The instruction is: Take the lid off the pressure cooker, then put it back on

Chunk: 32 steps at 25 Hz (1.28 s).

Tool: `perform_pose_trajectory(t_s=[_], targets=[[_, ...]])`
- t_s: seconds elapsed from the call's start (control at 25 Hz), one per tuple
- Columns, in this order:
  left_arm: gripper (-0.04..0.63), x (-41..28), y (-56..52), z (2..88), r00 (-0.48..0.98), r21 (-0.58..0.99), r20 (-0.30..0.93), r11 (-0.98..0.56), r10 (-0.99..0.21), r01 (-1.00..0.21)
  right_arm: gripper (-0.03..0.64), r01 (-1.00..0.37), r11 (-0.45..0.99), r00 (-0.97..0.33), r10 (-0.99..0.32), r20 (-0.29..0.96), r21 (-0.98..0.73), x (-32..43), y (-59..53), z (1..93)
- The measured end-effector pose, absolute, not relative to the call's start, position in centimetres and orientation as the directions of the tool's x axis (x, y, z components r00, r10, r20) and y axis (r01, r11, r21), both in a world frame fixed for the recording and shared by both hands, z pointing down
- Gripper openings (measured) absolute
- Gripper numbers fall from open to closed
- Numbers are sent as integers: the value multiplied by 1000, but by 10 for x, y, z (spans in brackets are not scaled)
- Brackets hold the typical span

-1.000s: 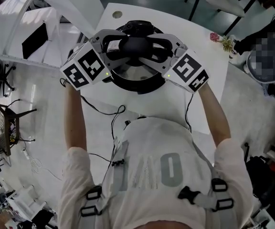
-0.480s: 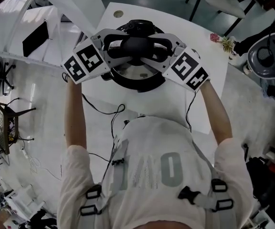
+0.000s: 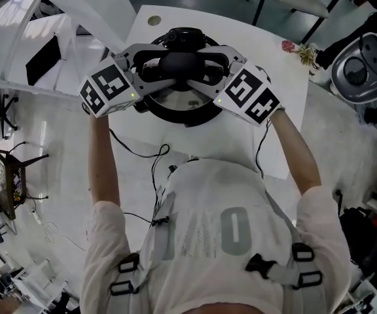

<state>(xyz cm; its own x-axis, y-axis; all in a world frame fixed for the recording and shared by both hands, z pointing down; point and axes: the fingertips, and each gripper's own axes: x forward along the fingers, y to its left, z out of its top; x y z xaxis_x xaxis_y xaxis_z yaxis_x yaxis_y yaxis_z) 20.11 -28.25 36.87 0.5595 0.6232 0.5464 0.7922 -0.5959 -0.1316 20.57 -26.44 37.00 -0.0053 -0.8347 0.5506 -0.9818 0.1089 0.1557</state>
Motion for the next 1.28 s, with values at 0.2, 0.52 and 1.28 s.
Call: perform_pose_trajectory(t_s=[0.2,0.52,1.28], targets=[[258,205,-282,367,582,-132,540,-622,607,772,256,-978,179,-91,-836,541,112,209,-265,371],[258,204,-283,368,555,-116,588,-618,588,778,259,-966,250,-177,-824,539,65,207,-267,370],[256,206,-280,366,601,-168,563,-634,566,755,259,-957,278,-198,-843,501,89,209,-266,371]])
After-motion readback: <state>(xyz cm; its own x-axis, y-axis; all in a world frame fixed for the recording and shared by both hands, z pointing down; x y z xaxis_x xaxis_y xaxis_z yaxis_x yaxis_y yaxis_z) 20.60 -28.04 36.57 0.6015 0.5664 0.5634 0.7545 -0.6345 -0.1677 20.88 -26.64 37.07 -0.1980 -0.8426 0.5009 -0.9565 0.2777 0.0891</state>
